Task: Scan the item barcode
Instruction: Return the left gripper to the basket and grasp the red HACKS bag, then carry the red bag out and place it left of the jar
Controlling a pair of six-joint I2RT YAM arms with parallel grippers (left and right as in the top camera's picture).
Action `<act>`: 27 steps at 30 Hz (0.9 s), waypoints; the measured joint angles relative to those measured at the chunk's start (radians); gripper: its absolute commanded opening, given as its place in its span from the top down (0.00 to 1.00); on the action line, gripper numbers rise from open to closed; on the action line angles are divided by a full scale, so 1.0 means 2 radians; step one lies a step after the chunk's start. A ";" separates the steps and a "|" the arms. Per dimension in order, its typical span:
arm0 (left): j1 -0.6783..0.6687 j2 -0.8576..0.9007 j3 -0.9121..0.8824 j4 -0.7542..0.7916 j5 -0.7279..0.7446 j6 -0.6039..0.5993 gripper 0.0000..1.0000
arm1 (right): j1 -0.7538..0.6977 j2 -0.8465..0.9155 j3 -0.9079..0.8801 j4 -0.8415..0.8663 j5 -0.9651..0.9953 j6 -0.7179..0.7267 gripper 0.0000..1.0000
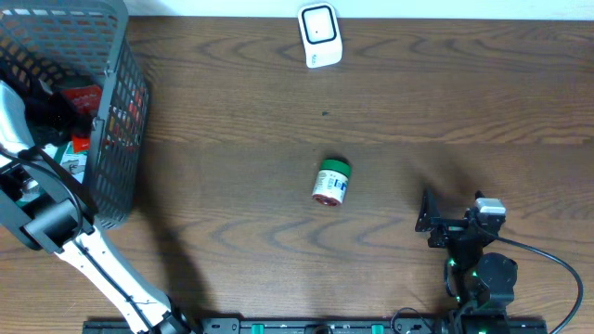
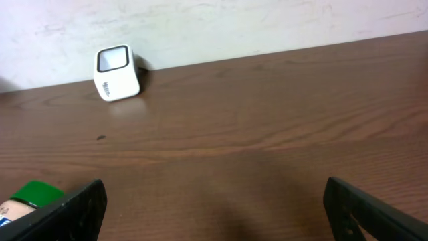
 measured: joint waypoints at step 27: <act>-0.187 -0.523 -0.013 -0.026 -0.161 -0.042 0.93 | 0.000 0.000 0.000 0.004 0.000 0.000 0.01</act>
